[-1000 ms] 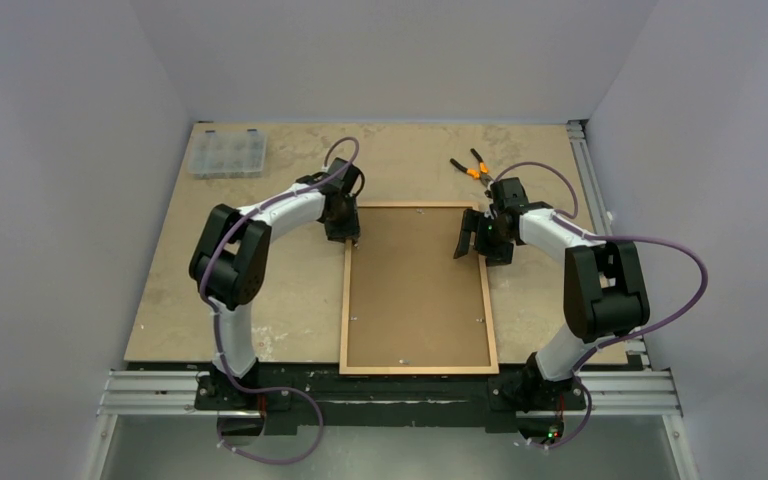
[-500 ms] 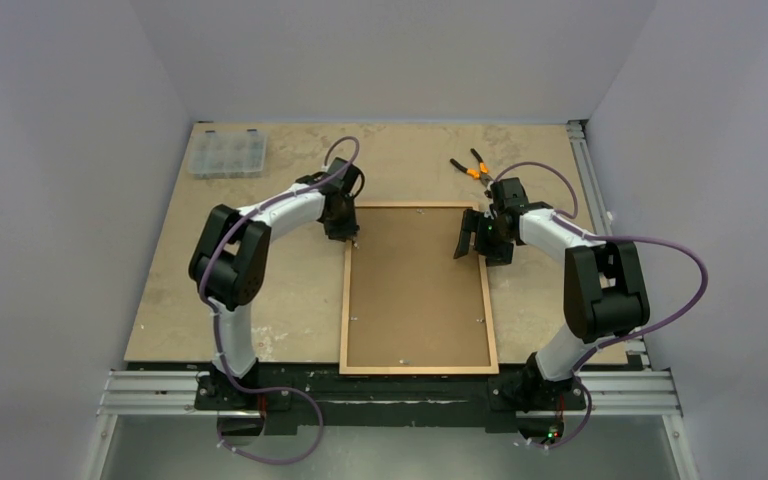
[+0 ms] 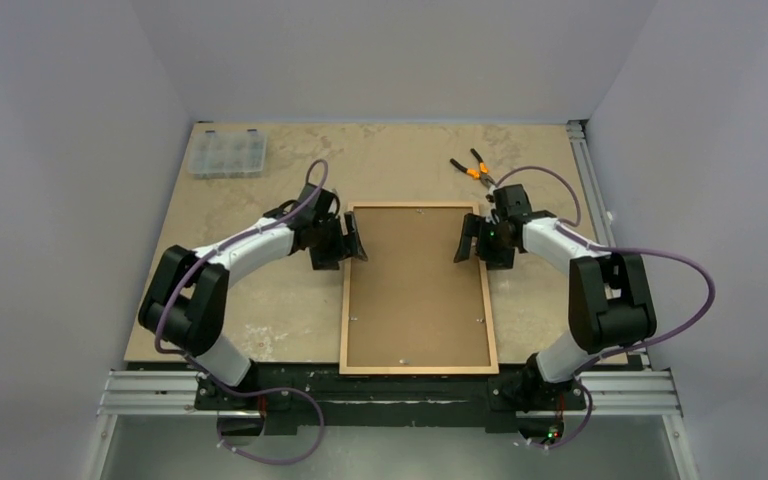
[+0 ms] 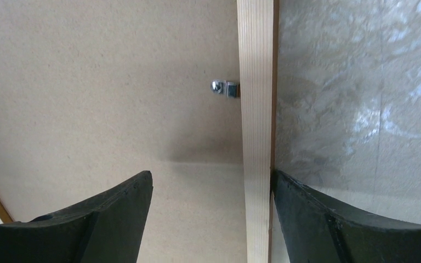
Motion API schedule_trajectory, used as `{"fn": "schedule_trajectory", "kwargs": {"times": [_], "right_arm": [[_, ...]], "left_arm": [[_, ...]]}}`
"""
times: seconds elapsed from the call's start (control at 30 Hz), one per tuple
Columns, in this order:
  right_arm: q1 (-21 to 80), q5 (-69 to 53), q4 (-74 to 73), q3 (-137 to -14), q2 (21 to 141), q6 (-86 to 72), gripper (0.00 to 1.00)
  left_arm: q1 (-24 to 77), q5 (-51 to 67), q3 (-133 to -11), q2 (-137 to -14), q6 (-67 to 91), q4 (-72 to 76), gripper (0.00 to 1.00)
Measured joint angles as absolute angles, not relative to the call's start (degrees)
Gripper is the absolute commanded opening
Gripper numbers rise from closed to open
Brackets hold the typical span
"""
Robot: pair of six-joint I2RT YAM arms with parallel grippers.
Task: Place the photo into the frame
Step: Adjust the photo frame at the center of the board.
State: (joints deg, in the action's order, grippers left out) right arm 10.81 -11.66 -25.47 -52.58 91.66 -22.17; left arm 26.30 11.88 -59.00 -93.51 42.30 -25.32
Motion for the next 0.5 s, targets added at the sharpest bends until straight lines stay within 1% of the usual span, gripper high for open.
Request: {"fn": "schedule_trajectory", "kwargs": {"times": [0.17,0.23,0.4,0.5], "right_arm": [[10.8,-12.0,-25.5,-49.5,88.8,-22.9,0.79],[10.8,-12.3,-25.2,-48.4,87.7,-23.3,0.79],[10.8,-13.0,-24.1,-45.5,84.9,-23.7,0.79],[10.8,-12.5,-23.4,-44.1,83.4,-23.8,0.79]], "left_arm": [[26.3,16.3,-49.7,-90.4,45.4,-21.0,0.73],[26.3,18.1,-48.5,-90.5,46.4,-20.2,0.73],[26.2,20.1,-50.2,-92.7,47.2,-18.8,0.72],[25.8,20.9,-54.8,-96.6,47.2,-21.1,0.72]]}}
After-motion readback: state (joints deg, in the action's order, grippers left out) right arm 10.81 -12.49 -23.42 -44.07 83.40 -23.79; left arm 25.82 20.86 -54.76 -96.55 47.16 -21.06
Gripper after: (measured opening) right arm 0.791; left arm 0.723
